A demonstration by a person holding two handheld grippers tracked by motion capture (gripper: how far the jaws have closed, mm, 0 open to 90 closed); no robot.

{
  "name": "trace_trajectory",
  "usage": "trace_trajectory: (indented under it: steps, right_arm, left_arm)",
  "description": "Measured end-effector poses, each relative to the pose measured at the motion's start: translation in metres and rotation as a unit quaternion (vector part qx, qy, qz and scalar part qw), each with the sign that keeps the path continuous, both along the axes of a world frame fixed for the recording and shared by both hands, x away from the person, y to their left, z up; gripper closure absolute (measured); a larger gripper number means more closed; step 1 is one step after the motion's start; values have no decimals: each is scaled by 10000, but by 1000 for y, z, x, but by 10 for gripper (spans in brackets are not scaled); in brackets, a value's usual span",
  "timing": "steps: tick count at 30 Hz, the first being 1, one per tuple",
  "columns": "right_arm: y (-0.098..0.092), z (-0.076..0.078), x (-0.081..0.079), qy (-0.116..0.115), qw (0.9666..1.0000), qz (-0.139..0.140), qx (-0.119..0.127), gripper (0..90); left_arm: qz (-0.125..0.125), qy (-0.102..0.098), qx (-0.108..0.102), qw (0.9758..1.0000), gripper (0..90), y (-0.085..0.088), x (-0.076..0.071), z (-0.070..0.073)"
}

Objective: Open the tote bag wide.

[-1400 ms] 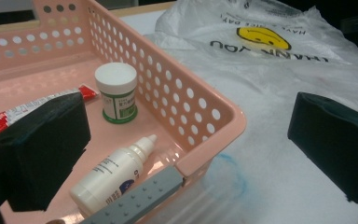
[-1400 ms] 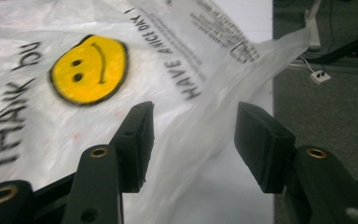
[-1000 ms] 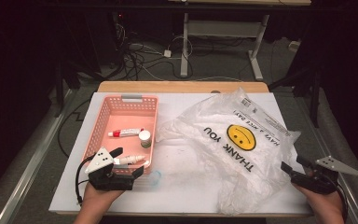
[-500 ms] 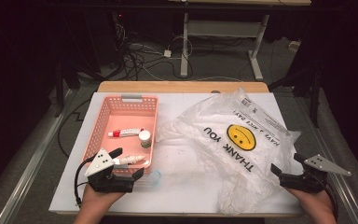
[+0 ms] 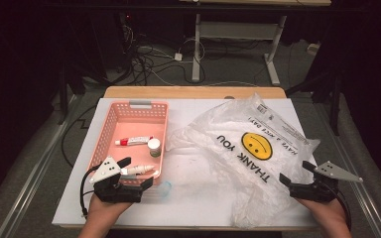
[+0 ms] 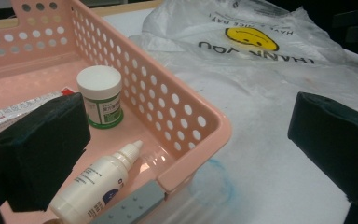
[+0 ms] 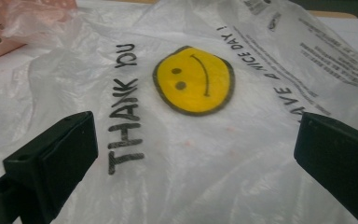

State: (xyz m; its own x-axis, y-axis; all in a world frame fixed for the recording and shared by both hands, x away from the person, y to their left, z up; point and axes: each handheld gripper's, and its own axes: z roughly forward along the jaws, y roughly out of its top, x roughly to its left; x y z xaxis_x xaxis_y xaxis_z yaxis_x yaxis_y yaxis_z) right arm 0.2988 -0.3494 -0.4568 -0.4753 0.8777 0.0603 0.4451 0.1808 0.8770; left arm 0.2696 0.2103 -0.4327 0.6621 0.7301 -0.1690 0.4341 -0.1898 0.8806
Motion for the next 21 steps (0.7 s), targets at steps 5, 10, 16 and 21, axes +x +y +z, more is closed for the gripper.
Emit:
trace_trajectory:
  steps: [5, 10, 16, 21]
  right_arm:
    - [18, 1, 8, 26, 9998, 179, 26, 0]
    - [30, 3, 10, 23, 9994, 343, -15, 0]
    - [43, 5, 12, -37, 9987, 506, -69, 0]
    - [53, 6, 14, -37, 9978, 642, -165, 0]
  left_arm:
    - [65, -30, 63, 10000, 0, 0, 0, -1]
    - [110, -34, 54, 9999, 0, 0, -1, -2]
    - [105, -46, 52, 9999, 0, -1, 0, -2]
    - [134, 29, 74, 9999, 0, 1, 3, -4]
